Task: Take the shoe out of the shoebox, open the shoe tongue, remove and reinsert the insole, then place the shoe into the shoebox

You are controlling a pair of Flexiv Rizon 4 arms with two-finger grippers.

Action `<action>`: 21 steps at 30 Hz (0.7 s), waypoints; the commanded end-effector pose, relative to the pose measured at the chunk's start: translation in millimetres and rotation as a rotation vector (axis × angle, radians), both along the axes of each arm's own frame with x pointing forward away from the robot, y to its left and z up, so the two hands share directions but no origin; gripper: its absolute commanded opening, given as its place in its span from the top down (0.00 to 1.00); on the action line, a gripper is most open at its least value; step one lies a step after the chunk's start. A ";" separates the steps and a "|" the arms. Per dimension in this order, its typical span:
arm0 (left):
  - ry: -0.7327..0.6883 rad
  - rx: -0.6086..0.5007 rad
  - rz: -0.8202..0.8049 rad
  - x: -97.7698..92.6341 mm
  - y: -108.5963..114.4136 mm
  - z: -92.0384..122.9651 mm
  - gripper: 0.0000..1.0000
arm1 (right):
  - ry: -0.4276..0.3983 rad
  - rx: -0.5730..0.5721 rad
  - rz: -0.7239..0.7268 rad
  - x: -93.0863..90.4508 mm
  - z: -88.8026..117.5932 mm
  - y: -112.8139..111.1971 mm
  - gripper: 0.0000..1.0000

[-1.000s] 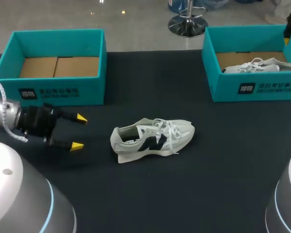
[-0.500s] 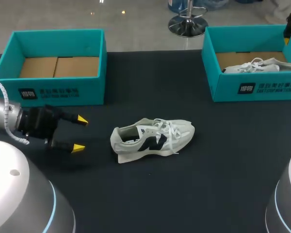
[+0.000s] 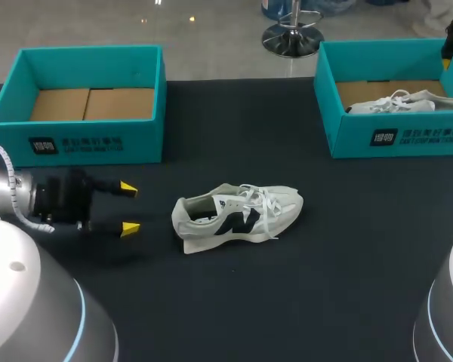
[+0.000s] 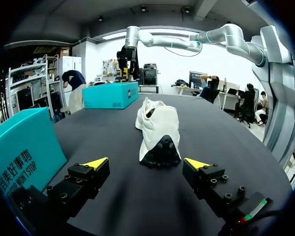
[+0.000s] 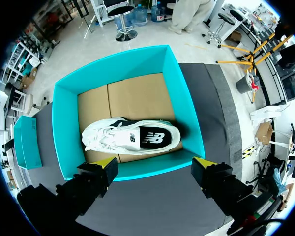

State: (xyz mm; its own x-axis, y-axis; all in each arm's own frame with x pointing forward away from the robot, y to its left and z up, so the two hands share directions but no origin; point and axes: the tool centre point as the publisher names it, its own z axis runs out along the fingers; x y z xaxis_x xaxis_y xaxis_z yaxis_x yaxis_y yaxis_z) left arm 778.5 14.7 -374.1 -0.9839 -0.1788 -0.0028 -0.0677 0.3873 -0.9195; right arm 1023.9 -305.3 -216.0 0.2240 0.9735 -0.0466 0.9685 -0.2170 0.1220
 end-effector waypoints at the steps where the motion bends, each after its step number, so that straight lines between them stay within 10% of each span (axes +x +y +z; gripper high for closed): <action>1: -0.027 0.000 0.067 -11.4 -5.1 -0.6 0.00 | -0.001 0.000 0.000 -0.4 0.2 -0.2 0.00; 21: -0.037 -0.037 0.160 -29.4 -56.2 -19.0 0.00 | -0.001 0.000 0.000 -0.4 0.2 -0.2 0.00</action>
